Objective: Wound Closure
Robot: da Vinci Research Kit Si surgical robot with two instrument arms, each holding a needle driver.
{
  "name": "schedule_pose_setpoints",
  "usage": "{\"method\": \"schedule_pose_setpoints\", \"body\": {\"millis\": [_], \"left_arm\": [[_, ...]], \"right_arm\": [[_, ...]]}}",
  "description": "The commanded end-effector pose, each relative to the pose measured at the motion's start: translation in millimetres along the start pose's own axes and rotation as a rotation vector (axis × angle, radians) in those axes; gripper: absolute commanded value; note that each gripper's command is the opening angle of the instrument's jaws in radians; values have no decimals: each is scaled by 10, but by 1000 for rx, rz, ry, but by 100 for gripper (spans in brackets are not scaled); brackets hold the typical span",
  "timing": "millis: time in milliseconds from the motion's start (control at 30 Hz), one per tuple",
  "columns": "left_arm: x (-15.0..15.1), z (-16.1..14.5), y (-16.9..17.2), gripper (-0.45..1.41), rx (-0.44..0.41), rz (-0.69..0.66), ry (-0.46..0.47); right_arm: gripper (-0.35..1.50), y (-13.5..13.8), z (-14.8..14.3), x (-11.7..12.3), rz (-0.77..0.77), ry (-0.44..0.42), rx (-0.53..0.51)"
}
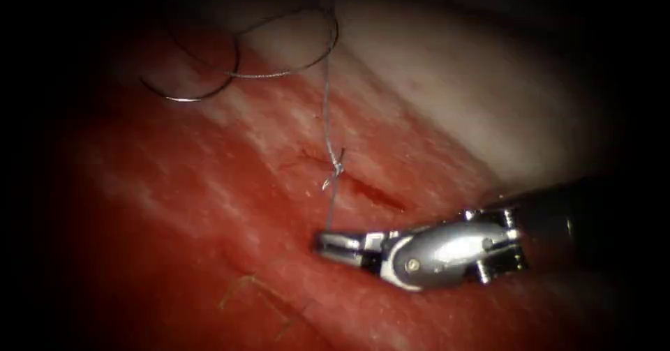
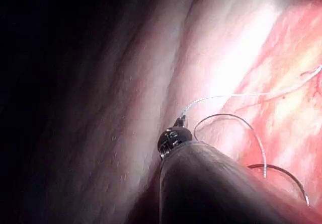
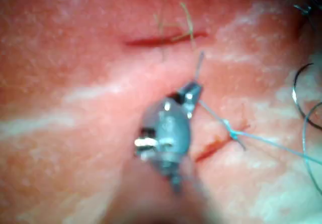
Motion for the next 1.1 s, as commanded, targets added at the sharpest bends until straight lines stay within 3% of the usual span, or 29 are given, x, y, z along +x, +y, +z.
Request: {"method": "schedule_pose_setpoints", "body": {"millis": [33, 133, 233, 433, 500, 700, 833, 1100], "left_arm": [[7, -2, 3, -45, -6, 1, 8], [21, -18, 15, -45, -14, 1, 5], [34, -34, 29, -45, -23, 17, 2], [50, -53, 47, -45, -30, 29, 4], [57, -58, 55, -45, -32, 40, 10], [69, -71, 66, -45, -40, 59, 10], [78, -80, 72, -45, -44, 68, 19], [92, -95, 84, -45, -45, 89, 41]], "right_arm": [[100, -2, 4, -3, 53, 11, -9], [128, 9, 2, 2, 111, 27, -25], [142, 19, -3, 7, 161, 58, -35], [125, 44, -19, 9, 278, 77, -39], [125, 62, -20, 5, 386, 76, -50], [125, 94, -11, -17, 500, 21, -46], [125, 114, -1, -29, 572, 29, -40], [126, 129, 19, -36, 634, -3, -27]]}}
